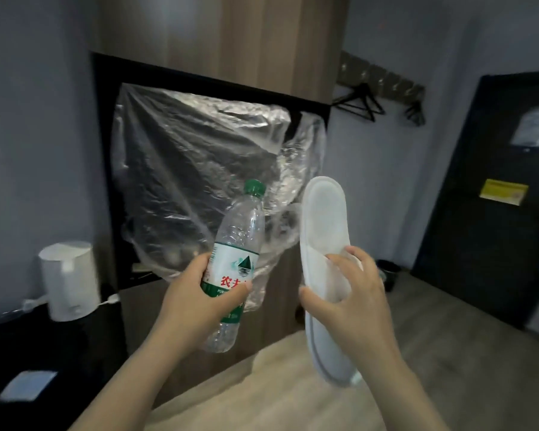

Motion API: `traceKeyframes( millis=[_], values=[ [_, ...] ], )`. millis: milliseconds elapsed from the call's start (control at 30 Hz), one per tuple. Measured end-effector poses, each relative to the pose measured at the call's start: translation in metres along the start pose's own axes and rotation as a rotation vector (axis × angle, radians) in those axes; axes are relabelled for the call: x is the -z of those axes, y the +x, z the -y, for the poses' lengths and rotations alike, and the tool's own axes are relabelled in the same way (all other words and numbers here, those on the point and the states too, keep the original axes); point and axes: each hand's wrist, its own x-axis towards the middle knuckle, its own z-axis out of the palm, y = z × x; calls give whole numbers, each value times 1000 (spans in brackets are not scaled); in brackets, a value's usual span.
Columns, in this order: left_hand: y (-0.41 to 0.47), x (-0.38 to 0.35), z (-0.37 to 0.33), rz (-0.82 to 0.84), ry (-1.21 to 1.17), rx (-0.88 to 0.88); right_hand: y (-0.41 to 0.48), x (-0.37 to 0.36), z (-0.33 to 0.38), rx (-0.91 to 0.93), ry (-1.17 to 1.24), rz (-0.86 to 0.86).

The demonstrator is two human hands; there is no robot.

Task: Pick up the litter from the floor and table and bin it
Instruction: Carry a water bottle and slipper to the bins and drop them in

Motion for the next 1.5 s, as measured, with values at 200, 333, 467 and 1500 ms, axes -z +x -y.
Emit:
traceKeyframes(
  millis=[200, 333, 467, 1500],
  values=[
    [23, -138, -37, 208, -91, -32, 21, 89, -102, -139, -125, -76],
    [38, -209, -49, 314, -126, -54, 25, 129, -151, -230, -194, -152],
    [55, -270, -46, 403, -146, -71, 30, 150, -195, -312, -245, -200],
    [437, -580, 42, 528, -125, -74, 366, 3, -502, -521, -327, -139]
  ],
)
